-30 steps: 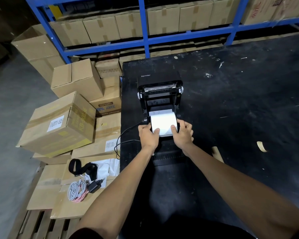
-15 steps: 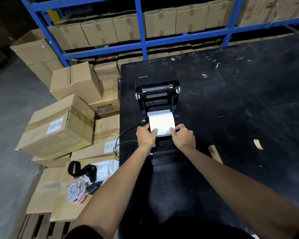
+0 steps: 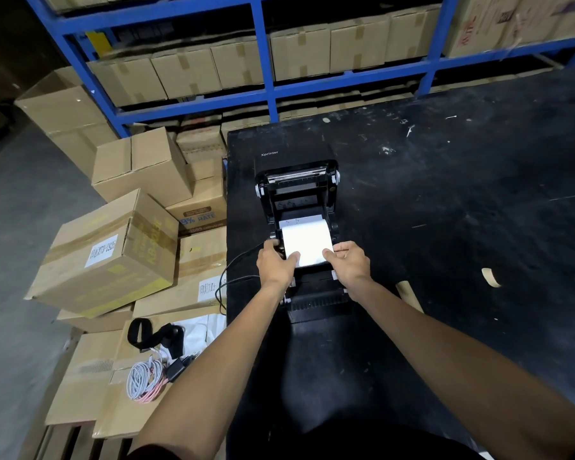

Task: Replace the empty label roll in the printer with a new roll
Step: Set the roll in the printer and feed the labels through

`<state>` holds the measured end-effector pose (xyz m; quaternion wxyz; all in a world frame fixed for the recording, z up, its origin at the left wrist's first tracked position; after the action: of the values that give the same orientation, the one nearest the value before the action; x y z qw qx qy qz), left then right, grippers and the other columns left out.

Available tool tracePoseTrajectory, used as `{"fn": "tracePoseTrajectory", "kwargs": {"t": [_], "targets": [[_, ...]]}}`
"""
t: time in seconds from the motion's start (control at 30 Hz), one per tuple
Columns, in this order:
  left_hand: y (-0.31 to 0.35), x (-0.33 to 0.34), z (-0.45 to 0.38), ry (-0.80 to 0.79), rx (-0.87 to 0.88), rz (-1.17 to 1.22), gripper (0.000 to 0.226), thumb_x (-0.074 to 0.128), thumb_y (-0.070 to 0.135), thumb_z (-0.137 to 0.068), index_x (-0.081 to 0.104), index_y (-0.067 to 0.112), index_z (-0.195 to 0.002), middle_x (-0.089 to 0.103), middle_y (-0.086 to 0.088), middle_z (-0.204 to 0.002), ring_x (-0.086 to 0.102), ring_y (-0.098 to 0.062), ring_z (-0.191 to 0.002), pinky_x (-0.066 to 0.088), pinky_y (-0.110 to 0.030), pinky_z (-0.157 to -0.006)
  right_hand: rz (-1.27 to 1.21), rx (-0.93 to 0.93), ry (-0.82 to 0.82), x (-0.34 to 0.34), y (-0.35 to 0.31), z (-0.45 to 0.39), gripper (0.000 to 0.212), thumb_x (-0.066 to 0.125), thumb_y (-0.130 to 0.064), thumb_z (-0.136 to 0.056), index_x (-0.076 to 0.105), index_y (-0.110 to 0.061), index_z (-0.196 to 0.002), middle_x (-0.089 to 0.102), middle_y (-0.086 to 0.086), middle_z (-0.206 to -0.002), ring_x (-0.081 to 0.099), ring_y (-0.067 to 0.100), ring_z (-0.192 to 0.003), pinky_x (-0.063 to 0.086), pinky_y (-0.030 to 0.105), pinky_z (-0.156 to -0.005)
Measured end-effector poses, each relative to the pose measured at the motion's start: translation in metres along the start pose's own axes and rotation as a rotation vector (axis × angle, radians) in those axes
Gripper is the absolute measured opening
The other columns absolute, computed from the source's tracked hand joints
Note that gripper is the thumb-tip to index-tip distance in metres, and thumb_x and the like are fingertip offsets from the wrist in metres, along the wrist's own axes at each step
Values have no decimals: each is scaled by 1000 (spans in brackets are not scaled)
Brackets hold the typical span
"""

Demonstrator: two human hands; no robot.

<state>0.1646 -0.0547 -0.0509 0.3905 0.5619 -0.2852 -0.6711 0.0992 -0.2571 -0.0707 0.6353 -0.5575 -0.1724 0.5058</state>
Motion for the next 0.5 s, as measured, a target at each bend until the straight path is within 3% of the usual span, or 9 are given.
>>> {"fn": "tracePoseTrajectory", "kwargs": {"t": [0.1,0.17,0.33,0.43,0.5], "targets": [[-10,-3,3,5,-65,86,30,74,22,-85,51,14,-102,57,-3,-87,56,-14,-71,44,-21,-57,27,3,-66,-2,2,2,17,69,-28,-88,64,-20,-102,64,-9,-81,59,5,-69,46,20,-56],[-20,-6,4,14,-126,108,27,75,21,-83,52,14,-94,57,-1,-84,51,-8,-62,37,-17,-48,58,8,-99,-1,5,5,10,67,-24,-87,67,-20,-96,67,-5,-79,58,5,-64,48,20,-52],[-29,-1,4,-36,-156,168,21,81,18,-78,62,16,-85,66,-2,-86,60,-13,-73,44,-22,-58,96,14,-140,3,8,15,18,58,-22,-84,63,-5,-82,58,3,-74,49,17,-66,41,28,-56],[-31,5,5,-79,-165,180,21,84,16,-75,65,13,-82,69,-4,-88,62,-17,-76,52,-27,-67,94,-2,-110,0,7,17,24,58,-31,-80,48,-12,-68,46,2,-67,42,20,-63,37,33,-57],[-34,11,6,-122,-182,198,20,86,14,-74,66,12,-77,70,-4,-89,64,-18,-79,55,-30,-75,95,-21,-98,-3,5,17,34,64,-42,-81,57,-12,-69,53,-3,-66,49,19,-65,43,34,-61]]}}
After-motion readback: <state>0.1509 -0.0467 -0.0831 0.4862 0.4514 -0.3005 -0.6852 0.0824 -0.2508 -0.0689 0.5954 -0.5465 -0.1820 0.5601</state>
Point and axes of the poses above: each hand's wrist, its own z-axis away from the middle knuckle, its own x-axis out of the palm, y = z × x, the point moved 10 cm from there along -z, towards the middle knuckle
